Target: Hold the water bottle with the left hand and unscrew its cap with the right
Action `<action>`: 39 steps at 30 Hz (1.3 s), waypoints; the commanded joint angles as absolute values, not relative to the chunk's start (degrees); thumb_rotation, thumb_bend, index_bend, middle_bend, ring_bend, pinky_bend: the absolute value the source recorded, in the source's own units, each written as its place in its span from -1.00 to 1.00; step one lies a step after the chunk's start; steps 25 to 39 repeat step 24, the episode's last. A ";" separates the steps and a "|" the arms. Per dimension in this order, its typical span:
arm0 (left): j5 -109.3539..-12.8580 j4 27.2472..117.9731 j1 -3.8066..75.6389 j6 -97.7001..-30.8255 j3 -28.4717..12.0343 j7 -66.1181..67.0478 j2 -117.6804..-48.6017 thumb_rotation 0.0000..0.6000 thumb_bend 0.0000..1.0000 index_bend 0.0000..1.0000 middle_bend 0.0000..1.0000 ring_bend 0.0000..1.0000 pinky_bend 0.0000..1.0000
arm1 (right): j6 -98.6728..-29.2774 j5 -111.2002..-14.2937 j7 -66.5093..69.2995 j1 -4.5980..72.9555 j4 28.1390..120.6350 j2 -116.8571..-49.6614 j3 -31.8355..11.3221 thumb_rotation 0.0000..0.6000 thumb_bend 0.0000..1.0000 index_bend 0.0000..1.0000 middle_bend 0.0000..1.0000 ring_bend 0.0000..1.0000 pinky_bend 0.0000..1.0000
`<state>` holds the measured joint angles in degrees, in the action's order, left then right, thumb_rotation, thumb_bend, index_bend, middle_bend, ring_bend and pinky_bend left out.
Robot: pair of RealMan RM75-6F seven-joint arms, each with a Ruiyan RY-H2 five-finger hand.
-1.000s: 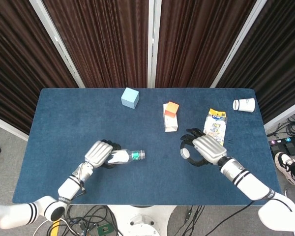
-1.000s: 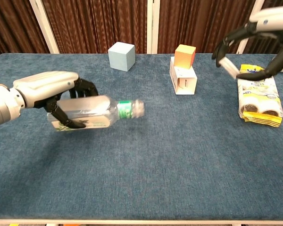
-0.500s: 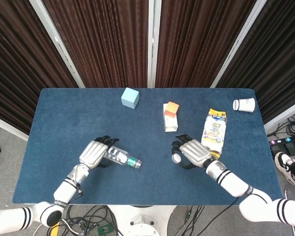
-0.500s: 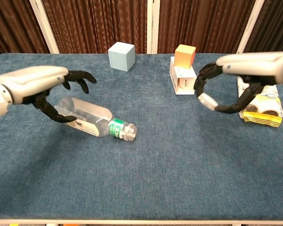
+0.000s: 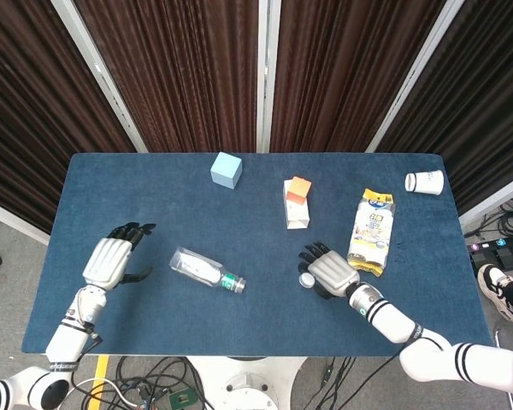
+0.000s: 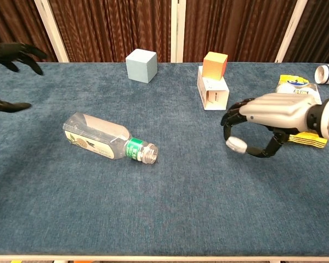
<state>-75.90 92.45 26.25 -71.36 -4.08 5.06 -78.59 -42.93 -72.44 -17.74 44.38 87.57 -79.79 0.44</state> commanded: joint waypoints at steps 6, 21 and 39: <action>-76.51 92.32 21.85 -76.05 -3.87 3.05 -74.14 1.00 -0.54 -0.71 -0.53 -0.75 -0.61 | -58.42 -73.53 -15.21 34.66 94.65 -69.16 1.49 1.00 -0.28 -1.00 -0.88 -1.00 -1.00; -79.82 90.18 10.68 -88.34 -0.27 7.03 -66.13 1.00 -0.54 -0.67 -0.56 -0.80 -0.83 | -87.95 -85.36 2.40 11.94 97.59 -56.58 6.14 1.00 -0.26 -1.00 -1.00 -1.00 -1.00; -80.40 92.62 8.77 -89.95 0.65 9.16 -65.34 1.00 -0.54 -0.67 -0.56 -0.80 -0.83 | -89.51 -86.69 2.35 10.64 97.11 -56.91 5.71 1.00 -0.26 -1.00 -1.00 -1.00 -1.00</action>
